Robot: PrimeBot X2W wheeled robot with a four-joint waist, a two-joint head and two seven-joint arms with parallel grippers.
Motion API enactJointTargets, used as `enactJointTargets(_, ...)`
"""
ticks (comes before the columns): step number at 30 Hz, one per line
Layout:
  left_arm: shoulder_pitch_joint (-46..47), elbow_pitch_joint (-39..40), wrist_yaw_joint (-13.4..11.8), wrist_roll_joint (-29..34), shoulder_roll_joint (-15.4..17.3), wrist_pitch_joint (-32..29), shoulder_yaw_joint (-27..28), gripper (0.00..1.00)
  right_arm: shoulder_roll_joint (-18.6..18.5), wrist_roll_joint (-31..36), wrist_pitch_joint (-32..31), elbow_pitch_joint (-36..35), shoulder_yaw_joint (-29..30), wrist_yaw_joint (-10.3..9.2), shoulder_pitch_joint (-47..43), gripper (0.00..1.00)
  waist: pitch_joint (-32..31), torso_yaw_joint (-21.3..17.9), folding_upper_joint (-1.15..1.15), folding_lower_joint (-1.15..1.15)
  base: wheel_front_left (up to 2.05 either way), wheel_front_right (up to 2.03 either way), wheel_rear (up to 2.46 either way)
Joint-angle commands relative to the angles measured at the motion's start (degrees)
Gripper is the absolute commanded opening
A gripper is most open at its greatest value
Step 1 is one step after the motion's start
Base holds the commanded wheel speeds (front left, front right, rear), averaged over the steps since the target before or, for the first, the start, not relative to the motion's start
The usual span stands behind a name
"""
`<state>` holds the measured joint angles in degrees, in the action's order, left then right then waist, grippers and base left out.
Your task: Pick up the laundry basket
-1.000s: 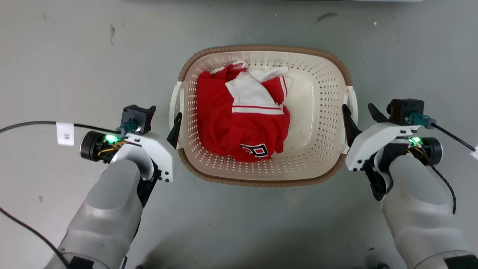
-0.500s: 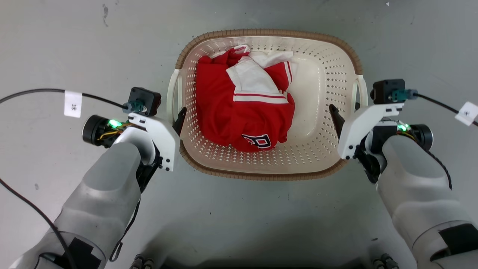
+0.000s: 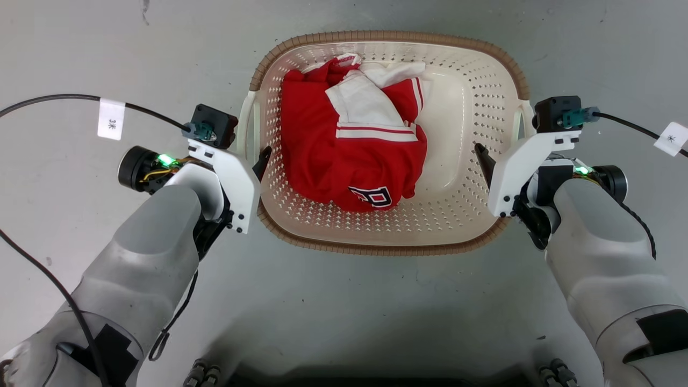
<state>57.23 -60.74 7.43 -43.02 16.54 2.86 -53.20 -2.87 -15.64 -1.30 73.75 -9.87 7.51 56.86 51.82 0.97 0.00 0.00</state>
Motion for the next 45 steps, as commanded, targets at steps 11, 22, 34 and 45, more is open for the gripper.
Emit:
enactJointTargets(11, 1.8, -0.7, -0.1, -5.1, 1.0, 0.4, -6.1, 0.00, 0.0, -3.2, 0.7, 0.1, -1.8, -0.04, -0.4, 0.00, 0.5, 0.3, 0.00, 0.00, 0.00, 0.00, 0.00)
enactJointTargets(22, 1.6, 0.9, -0.1, -9.6, 2.0, 1.7, -12.0, 0.00, -0.4, 0.6, -1.1, 0.1, -1.5, 0.06, -1.4, 0.00, -2.5, 0.0, 0.00, 0.00, 0.00, 0.00, 0.00)
enactJointTargets(34, -1.6, 7.4, 0.0, -17.1, 5.5, -8.1, -18.8, 0.00, -0.5, 8.7, -17.4, 0.3, -0.9, 0.05, -3.7, 0.00, -14.2, -1.0, 0.00, 0.00, 0.00, 0.00, 0.00)
enactJointTargets(45, -5.9, 14.4, 0.0, -21.1, 10.2, -23.1, -20.3, 0.00, -0.7, 1.9, -35.8, -1.8, -8.9, 0.11, -5.8, 0.00, -31.3, -2.6, 0.00, 0.00, 0.00, 0.00, 0.00)
